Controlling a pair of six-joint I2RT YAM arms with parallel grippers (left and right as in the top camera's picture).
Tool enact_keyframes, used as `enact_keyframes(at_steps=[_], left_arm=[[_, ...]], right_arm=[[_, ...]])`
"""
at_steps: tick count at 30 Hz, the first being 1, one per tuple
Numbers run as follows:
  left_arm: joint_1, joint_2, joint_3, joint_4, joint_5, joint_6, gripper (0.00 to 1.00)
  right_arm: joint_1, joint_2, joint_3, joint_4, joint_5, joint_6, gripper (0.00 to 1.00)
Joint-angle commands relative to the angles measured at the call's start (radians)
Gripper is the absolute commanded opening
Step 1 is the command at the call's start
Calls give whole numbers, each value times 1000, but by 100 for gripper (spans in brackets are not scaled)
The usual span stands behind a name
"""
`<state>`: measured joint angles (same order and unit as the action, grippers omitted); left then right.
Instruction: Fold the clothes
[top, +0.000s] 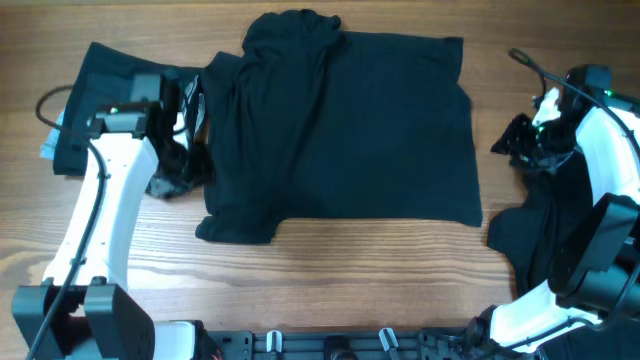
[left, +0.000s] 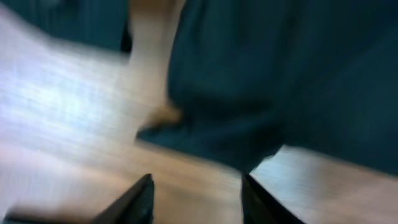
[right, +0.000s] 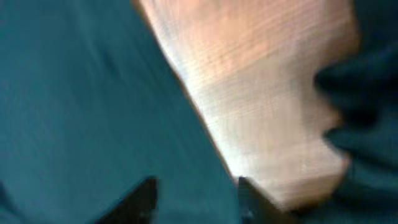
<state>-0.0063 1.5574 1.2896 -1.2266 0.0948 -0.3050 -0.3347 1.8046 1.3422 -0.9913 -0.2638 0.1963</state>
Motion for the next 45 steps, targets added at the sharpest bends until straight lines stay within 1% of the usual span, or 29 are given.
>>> enact_keyframes(at_steps=[1,2,3,5,7,9,14,15,18,20,23,24,25,26,27,29,31,35,37,40,45], left_arm=[[4,-6,18,82,11,13,43],[4,-5,18,107,13,13,34],[4,-5,18,122,12,13,28],[4,-5,18,146,12,23,24],[4,-3,18,160,12,39,24],[4,-3,18,169,12,39,29],[4,-3,17,180,11,39,31],[4,-3,17,177,11,39,32],[4,-3,17,176,11,39,34],[4,-3,17,179,11,39,37],[4,-3,17,180,12,39,39],[4,-3,17,180,12,39,40],[4,-3,17,180,12,39,41],[4,-3,17,180,12,39,42],[4,-3,17,180,12,39,43],[4,-3,17,180,12,39,44],[4,-3,17,180,12,39,44],[4,-3,17,180,12,39,45],[4,-3,17,180,11,39,45],[4,-3,17,184,11,40,45],[4,-3,17,192,12,39,45]], right_arm=[[-2,34,-26,46,63,99,24],[-6,50,-26,51,92,101,17],[-14,68,-26,54,122,106,12],[-47,98,-26,48,164,121,7],[-99,123,-26,54,163,118,5],[-148,137,-26,72,155,119,5],[-256,150,-26,97,139,115,10],[-278,149,-26,92,110,117,10],[-301,145,-26,87,-159,-23,10],[-289,141,-26,71,-250,-80,10],[-239,117,-26,66,-422,-220,15],[-209,103,-26,73,-459,-245,19],[-181,93,-26,84,-453,-246,26],[-145,87,-26,97,-410,-231,36],[-116,87,-26,108,-346,-194,41],[-58,97,-26,133,-147,-122,49],[-11,117,-26,161,-12,-85,50],[50,173,-26,195,84,-85,51],[61,198,-26,200,76,-91,51],[73,224,-26,200,-24,-173,47],[98,229,-26,200,-5,-169,47]])
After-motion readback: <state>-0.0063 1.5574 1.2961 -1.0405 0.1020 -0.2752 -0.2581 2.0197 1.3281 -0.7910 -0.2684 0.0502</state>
